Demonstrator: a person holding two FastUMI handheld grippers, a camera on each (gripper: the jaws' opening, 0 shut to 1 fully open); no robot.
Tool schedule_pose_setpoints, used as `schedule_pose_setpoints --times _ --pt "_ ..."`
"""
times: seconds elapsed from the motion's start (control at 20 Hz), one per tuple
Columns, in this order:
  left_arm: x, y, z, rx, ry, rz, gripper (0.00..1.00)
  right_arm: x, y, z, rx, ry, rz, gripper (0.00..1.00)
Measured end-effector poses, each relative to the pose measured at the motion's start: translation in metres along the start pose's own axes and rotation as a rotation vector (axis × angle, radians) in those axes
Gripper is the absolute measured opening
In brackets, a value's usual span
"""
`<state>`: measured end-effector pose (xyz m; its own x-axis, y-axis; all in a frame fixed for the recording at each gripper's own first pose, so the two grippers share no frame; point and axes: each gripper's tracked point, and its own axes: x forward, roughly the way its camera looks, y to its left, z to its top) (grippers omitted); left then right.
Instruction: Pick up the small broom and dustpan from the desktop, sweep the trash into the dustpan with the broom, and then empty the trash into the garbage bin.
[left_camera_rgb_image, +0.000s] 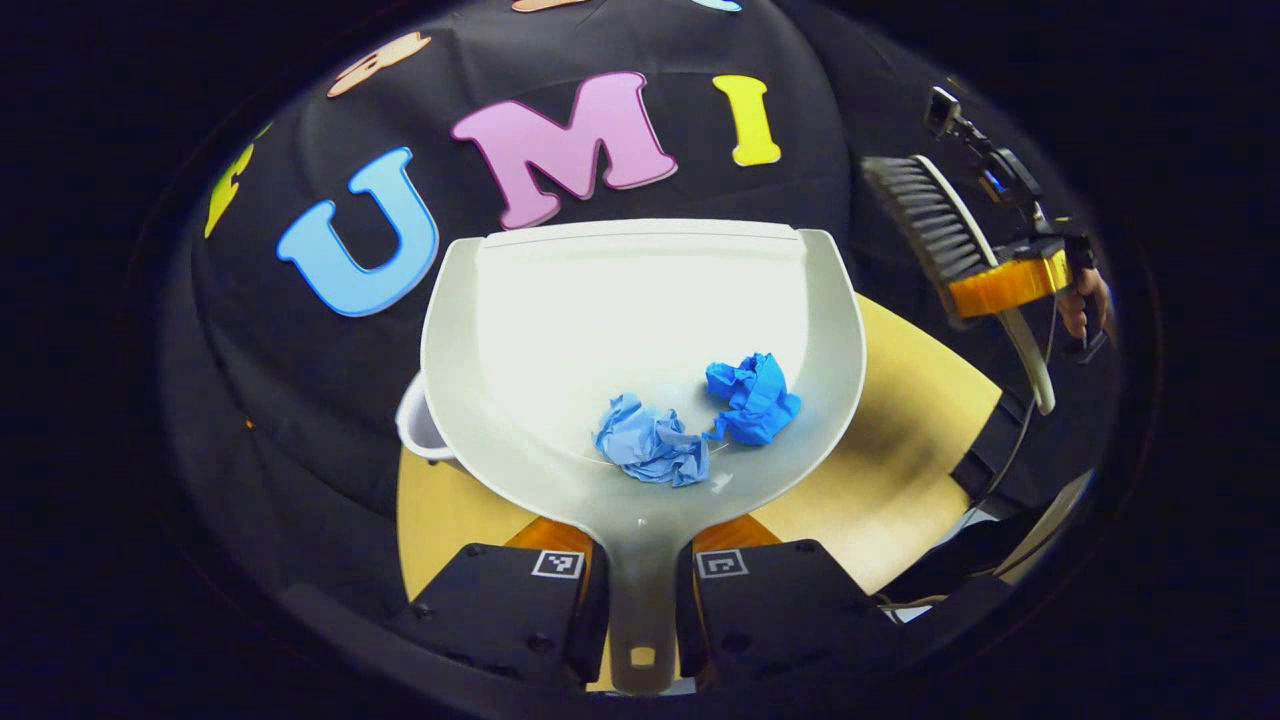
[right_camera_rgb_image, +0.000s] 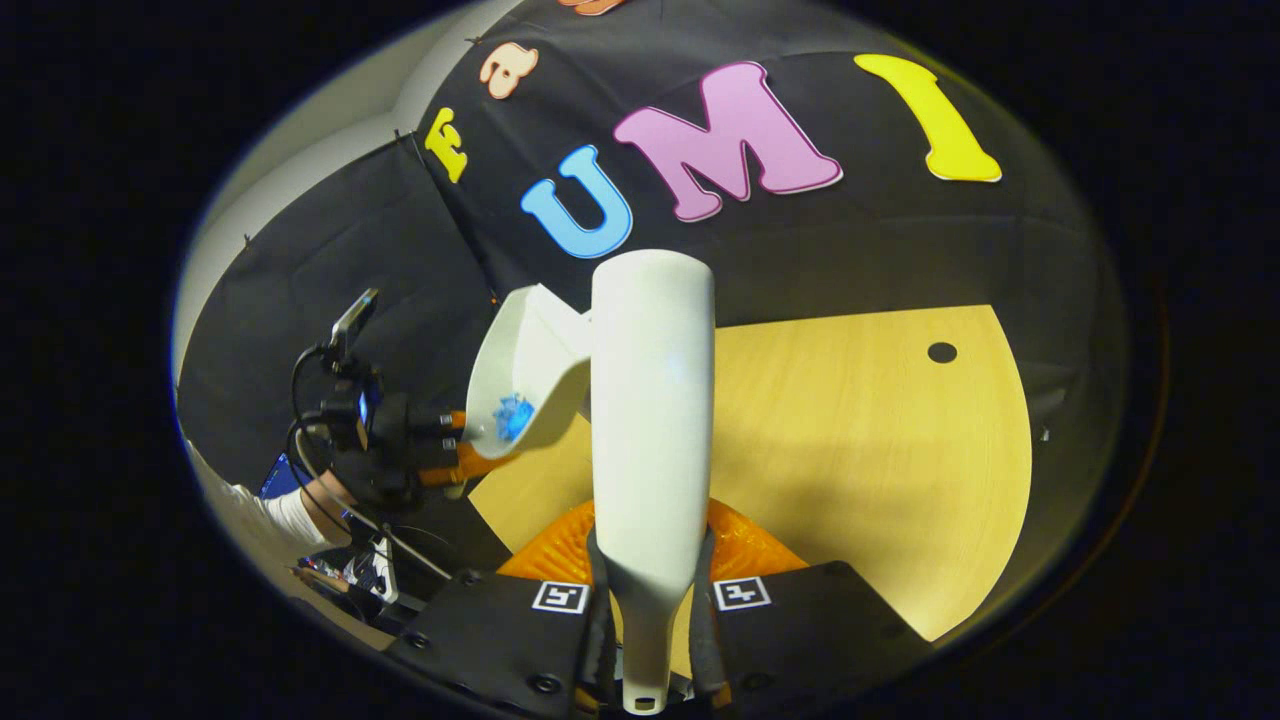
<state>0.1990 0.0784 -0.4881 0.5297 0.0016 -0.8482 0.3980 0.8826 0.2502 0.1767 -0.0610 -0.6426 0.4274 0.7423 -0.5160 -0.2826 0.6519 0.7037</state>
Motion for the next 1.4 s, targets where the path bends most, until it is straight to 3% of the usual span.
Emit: schedule_pose_setpoints --times 0.2,0.35,0.6,0.85,1.1,1.2,1.4 --pt "0.011 0.130 0.024 0.179 0.094 0.222 0.24 -0.008 0.024 0.011 -0.013 -0.031 0.036 0.31" --pt "0.027 0.195 0.025 0.342 0.208 0.326 0.24 -0.012 0.025 0.005 0.004 -0.027 0.039 0.31" --pt "0.037 0.241 0.014 0.600 0.383 0.408 0.25 -0.021 0.015 -0.014 0.024 0.001 0.016 0.31" --pt "0.030 0.259 0.008 0.876 0.543 0.487 0.24 -0.023 0.004 -0.026 0.050 0.013 -0.002 0.31" --pt "0.025 0.274 0.016 1.165 0.592 0.617 0.24 -0.023 -0.002 -0.035 0.053 0.033 -0.011 0.31" --pt "0.026 0.272 0.018 1.178 0.567 0.633 0.25 -0.025 -0.004 -0.038 0.052 0.038 -0.020 0.30" --pt "0.033 0.265 0.016 1.075 0.481 0.622 0.24 -0.026 -0.009 -0.037 0.056 0.035 -0.039 0.30"
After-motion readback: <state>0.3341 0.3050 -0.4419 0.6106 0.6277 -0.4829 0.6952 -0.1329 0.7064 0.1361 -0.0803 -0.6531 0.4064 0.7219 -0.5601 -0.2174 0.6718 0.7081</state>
